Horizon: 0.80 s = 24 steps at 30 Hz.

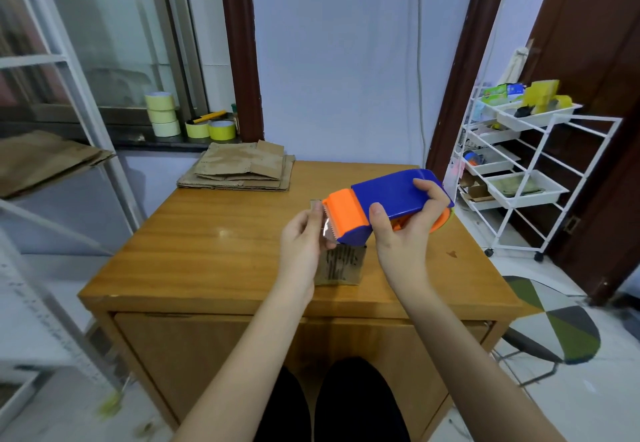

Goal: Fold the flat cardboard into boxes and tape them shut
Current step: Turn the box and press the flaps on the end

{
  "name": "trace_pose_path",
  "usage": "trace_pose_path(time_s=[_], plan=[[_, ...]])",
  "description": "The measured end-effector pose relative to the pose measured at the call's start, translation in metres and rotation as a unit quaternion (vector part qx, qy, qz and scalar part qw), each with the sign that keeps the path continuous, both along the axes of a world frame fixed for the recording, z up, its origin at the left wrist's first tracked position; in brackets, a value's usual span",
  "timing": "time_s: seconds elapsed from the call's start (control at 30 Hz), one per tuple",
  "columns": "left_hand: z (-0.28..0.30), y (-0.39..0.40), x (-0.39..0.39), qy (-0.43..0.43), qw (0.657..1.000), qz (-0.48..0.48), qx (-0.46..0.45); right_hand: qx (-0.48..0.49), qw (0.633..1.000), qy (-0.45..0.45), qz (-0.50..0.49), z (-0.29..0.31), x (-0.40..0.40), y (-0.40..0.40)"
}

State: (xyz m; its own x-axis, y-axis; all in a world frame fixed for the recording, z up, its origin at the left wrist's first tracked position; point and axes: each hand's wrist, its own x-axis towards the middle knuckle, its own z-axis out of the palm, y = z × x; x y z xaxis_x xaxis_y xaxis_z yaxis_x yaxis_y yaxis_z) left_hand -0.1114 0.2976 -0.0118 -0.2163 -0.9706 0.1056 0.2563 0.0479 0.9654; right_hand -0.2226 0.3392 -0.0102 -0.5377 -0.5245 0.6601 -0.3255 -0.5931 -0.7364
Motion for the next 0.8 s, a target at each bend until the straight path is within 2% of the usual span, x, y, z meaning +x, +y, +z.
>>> trace_pose_path(time_s=[0.27,0.43,0.8], plan=[[-0.003,-0.001,-0.008,-0.004,0.997,0.062,-0.041,-0.010,1.000,-0.019,-0.011,-0.002,0.009,0.000],[-0.006,-0.001,-0.009,-0.038,0.994,0.068,-0.082,-0.016,0.999,-0.026,-0.019,-0.003,0.009,0.001],[-0.008,0.003,-0.017,-0.058,0.985,0.135,-0.096,-0.019,0.999,-0.031,-0.033,-0.007,0.011,0.003]])
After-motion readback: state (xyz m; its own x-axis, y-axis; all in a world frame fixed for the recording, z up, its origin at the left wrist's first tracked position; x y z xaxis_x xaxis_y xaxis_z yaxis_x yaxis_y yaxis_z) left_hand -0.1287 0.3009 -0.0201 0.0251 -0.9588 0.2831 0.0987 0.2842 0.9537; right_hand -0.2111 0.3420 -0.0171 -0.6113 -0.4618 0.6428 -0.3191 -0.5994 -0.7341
